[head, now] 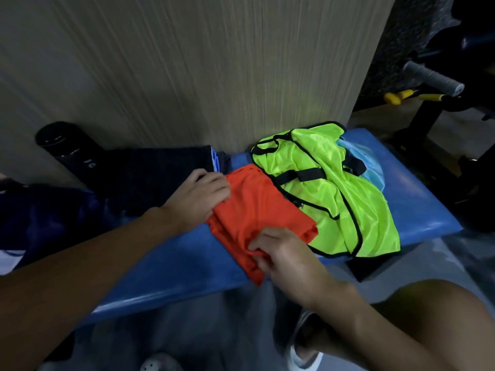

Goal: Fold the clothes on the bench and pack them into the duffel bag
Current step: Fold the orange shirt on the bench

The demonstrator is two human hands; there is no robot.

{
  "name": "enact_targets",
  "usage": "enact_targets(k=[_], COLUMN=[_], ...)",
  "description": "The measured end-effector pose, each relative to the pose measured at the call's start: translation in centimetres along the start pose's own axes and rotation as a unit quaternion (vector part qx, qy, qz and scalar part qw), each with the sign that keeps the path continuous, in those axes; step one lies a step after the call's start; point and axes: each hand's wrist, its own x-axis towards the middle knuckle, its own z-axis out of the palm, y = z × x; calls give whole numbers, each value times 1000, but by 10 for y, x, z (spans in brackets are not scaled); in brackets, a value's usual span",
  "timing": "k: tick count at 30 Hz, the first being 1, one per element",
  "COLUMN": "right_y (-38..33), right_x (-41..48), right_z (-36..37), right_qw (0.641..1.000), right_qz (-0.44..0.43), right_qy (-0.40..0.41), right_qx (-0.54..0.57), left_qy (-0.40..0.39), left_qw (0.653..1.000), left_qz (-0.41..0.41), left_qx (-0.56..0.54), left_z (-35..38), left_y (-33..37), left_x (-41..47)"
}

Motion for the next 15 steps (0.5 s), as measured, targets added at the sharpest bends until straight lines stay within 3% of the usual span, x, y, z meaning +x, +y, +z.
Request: enact_targets(k=[2,4,6,8,11,15], right_y=[-5,-7,-1,10,19,25], right_x=[-2,-3,-3,-2,-1,2], right_z=[6,3,-2,-8,-16,-18], right_qw=[997,994,994,980,929,913], right_qz=[3,17,47,140,348,393], right_qy=[-38,-15,64,135,76,33], right_qx=[65,108,69,-28,-106,-107], left_qy=[-28,-62,-98,-121,-134,-88], left_qw=[999,998,995,992,990,996], left_qz=[-6,-12,-16,-22,-23,-15], left_qx=[22,29,32,36,31,3], left_z=[2,2,-1,-3,-1,9], left_y=[3,5,6,8,10,13], left_x=[-11,-18,-20,-22,-25,-29])
